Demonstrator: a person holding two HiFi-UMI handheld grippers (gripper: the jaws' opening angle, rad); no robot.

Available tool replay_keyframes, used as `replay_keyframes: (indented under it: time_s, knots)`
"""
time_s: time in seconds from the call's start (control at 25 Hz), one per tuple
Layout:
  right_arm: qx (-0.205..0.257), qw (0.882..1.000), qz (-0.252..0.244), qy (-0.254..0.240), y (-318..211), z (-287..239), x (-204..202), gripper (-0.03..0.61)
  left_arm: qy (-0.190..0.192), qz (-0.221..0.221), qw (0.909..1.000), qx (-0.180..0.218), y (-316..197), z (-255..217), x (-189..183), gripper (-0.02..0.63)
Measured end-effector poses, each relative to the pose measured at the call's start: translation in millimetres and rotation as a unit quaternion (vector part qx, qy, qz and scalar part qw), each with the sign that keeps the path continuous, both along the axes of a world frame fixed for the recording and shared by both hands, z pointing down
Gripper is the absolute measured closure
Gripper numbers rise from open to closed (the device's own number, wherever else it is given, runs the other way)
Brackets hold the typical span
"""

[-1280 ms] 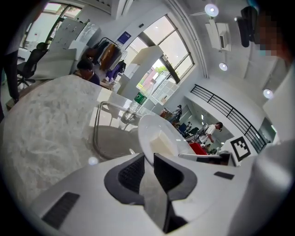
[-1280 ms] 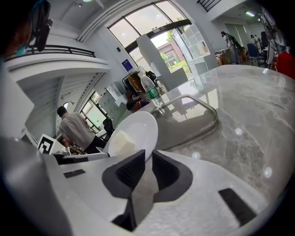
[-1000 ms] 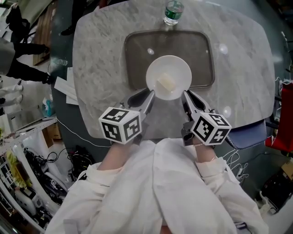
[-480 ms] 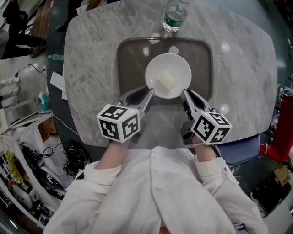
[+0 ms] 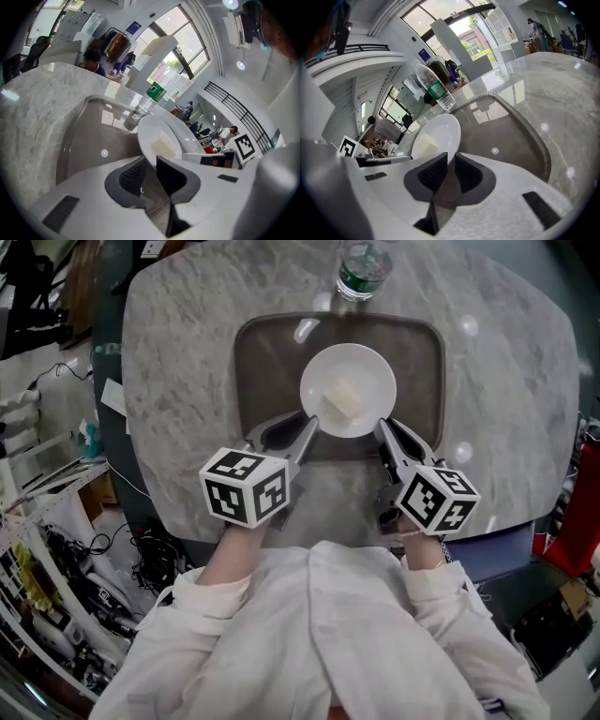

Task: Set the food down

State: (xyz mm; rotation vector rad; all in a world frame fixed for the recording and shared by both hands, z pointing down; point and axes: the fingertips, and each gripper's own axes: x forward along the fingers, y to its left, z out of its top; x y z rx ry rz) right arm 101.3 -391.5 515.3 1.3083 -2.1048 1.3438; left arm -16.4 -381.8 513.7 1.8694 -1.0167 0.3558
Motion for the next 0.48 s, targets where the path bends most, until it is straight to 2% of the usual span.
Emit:
replay_keyframes:
  time_s: [0.48]
  knots:
    - [-0.007, 1.0, 0.003, 0.005, -2.5, 6.8, -0.1, 0.538, 0.0, 0.004, 0.9999, -0.014, -4.4, 9.7, -0.2, 0.548]
